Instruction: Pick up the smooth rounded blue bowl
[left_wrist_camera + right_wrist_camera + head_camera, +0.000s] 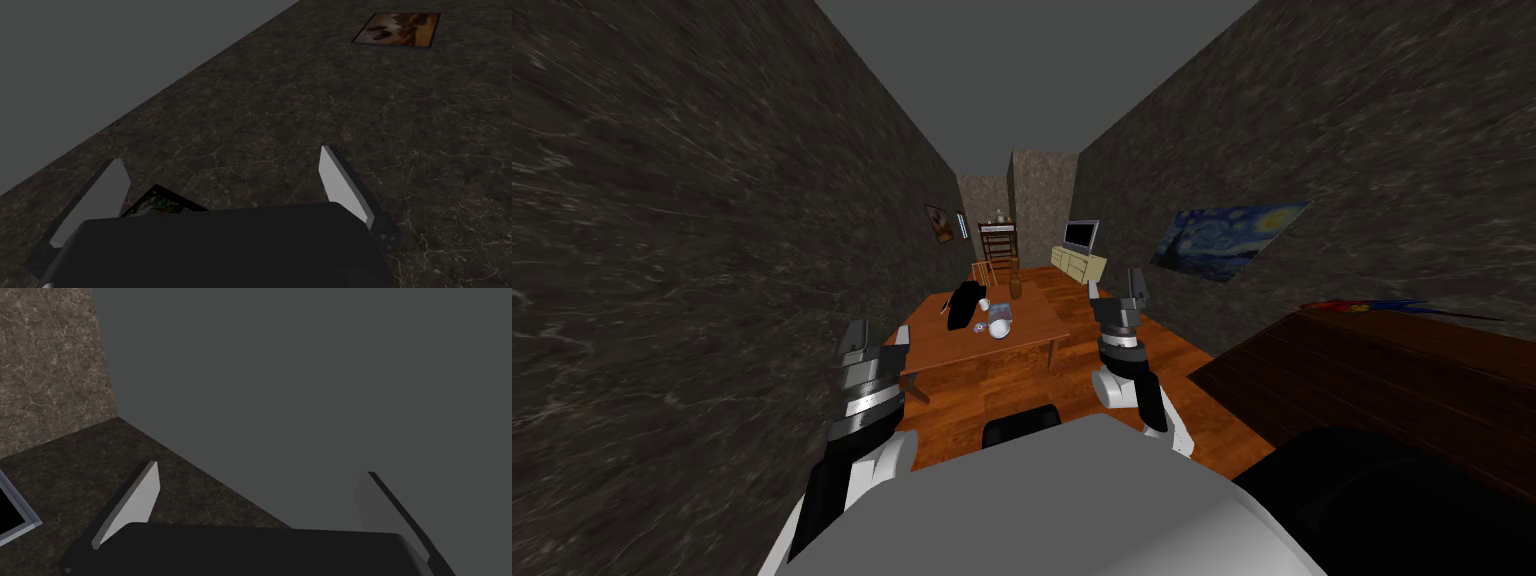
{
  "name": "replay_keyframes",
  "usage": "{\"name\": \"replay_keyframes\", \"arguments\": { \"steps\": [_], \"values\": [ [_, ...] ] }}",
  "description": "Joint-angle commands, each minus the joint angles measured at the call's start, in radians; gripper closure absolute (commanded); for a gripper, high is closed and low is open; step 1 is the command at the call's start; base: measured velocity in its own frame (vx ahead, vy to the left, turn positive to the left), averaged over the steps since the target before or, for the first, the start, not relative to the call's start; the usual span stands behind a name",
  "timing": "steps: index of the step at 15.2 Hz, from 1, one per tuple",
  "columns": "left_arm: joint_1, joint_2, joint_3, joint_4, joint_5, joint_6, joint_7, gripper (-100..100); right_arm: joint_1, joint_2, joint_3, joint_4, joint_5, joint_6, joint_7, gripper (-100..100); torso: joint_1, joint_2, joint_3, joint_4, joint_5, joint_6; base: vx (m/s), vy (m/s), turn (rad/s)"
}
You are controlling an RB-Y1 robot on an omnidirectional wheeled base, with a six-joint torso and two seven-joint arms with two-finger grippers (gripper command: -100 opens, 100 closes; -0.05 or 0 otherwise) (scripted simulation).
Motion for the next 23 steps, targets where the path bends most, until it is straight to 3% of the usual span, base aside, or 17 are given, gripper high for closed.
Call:
{"name": "replay_keyframes", "arguments": {
  "steps": [1,8,9,14,16,19,23],
  "values": [
    [-0.011,0.042,0.003,0.013,-0.002,0.028,0.000,-100,0.000,0.000,0.000,0.000,0.000,0.000,0.000,0,0.000,0.000,0.000,0.000,0.000,0.000,0.008,-0.006,-0.025],
    [-0.066,0.114,0.016,0.074,-0.010,0.163,0.001,-100,0.000,0.000,0.000,0.000,0.000,0.000,0.000,0,-0.001,-0.003,-0.001,-0.001,0.000,0.000,0.026,-0.019,-0.035],
    [-0.066,0.114,0.016,0.074,-0.010,0.163,0.001,-100,0.000,0.000,0.000,0.000,0.000,0.000,0.000,0,-0.001,-0.003,-0.002,-0.001,0.000,0.000,0.029,-0.021,-0.029],
    [-0.118,0.144,0.029,0.132,-0.017,0.275,0.002,-100,0.000,0.000,0.000,0.000,0.000,0.000,0.000,0,-0.002,-0.003,-0.002,-0.001,0.000,0.000,0.032,-0.023,-0.037],
    [-0.118,0.144,0.029,0.132,-0.017,0.288,0.002,-100,0.000,0.000,0.000,0.000,0.000,0.000,0.000,0,-0.002,-0.003,-0.002,-0.001,0.000,0.000,0.030,-0.019,-0.023],
    [-0.158,0.159,0.039,0.177,-0.023,0.361,0.003,-100,0.000,0.000,0.000,0.000,0.000,0.000,0.000,0,-0.001,-0.002,-0.001,-0.001,0.000,0.000,0.027,-0.021,-0.042],
    [-0.179,0.165,0.044,0.202,-0.026,0.437,0.003,-100,0.000,0.000,0.000,0.000,0.000,0.000,0.000,0,-0.001,-0.003,-0.002,-0.001,0.000,0.000,0.030,-0.019,-0.034]
  ]
}}
